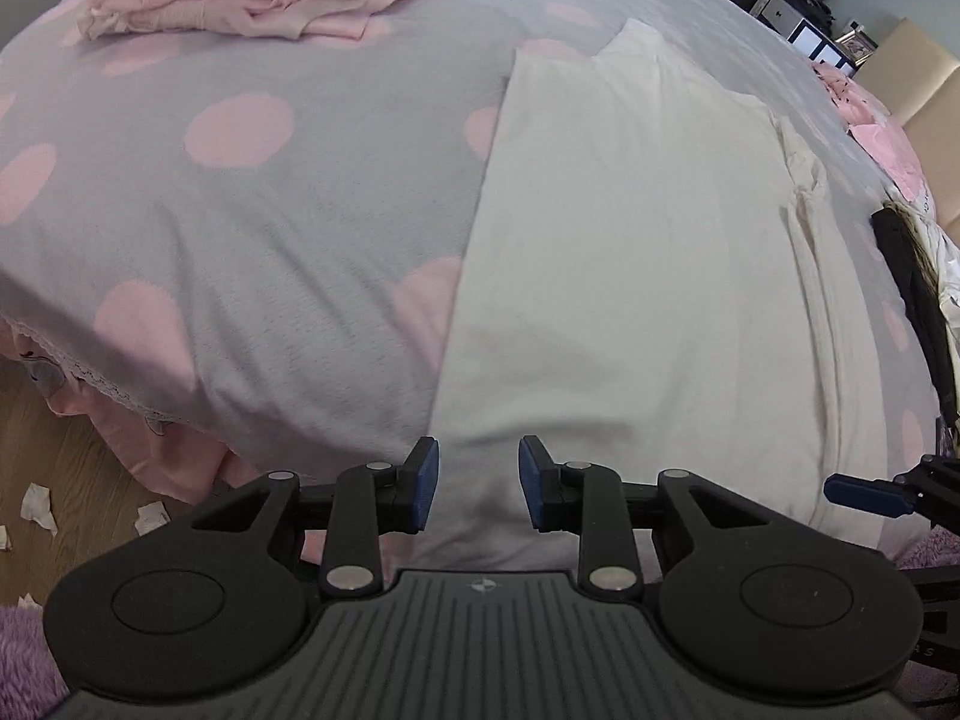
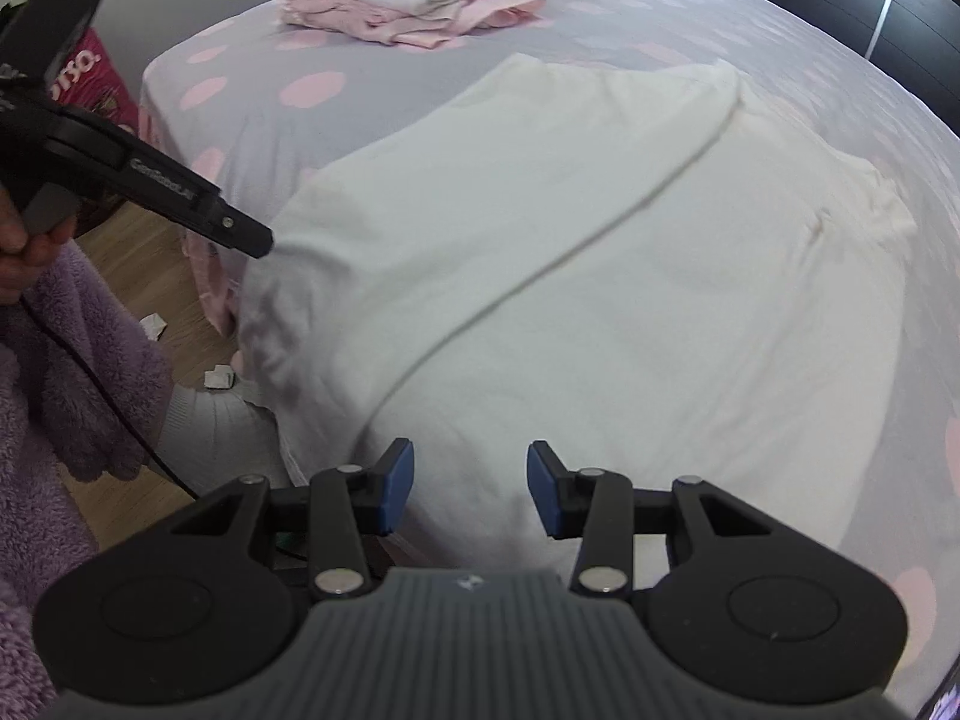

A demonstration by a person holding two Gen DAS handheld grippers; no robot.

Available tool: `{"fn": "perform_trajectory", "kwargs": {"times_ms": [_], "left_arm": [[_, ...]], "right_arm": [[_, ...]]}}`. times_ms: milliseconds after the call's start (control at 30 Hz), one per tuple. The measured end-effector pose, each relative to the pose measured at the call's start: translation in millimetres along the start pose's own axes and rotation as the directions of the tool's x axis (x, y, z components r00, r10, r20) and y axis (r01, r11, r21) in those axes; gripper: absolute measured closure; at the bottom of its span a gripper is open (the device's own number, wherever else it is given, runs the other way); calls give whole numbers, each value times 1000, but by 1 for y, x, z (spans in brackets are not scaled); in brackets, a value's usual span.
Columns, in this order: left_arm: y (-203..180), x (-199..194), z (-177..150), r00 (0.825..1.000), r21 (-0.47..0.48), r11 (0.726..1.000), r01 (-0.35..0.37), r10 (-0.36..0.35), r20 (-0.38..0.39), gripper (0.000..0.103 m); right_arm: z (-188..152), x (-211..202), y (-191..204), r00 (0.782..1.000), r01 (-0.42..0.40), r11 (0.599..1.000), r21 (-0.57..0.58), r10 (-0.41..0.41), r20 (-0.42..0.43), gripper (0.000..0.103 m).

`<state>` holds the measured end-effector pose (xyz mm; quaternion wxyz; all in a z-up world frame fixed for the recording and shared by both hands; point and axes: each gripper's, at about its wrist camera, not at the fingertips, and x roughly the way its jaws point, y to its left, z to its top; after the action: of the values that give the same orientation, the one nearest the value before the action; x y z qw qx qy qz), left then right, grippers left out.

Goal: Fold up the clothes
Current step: 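Open both grippers and lay the folded shirt down, then pinch the folded shirt edge with the left gripper and smooth it flat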

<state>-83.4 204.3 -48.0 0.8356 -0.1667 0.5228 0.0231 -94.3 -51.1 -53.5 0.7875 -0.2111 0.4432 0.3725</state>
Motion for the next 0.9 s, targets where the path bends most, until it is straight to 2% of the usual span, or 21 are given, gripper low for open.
{"fn": "perform_trajectory", "kwargs": {"times_ms": [167,267,433,600,700,800,900], "left_arm": [[10,15,-3,999,68,997,26,-24,-33,77],[12,25,-6,999,113,993,17,-11,-49,76],[19,27,-7,997,104,993,57,-52,-49,75],[24,33,-13,994,93,991,93,-86,-74,67],[32,36,-14,990,55,991,121,-117,-77,67],[38,39,-15,985,20,987,157,-155,-82,70],[35,35,-16,982,32,984,175,-172,-79,85]], "right_arm": [[9,8,8,1000,-21,999,-40,21,-13,58],[11,12,12,999,-27,998,-54,26,-21,57],[12,20,14,999,-32,998,-61,30,-46,57],[13,23,17,998,-37,997,-70,32,-58,57],[13,26,19,997,-39,996,-81,34,-66,57],[13,26,23,997,-45,995,-93,39,-67,57],[13,26,24,997,-44,994,-97,38,-64,57]]}}
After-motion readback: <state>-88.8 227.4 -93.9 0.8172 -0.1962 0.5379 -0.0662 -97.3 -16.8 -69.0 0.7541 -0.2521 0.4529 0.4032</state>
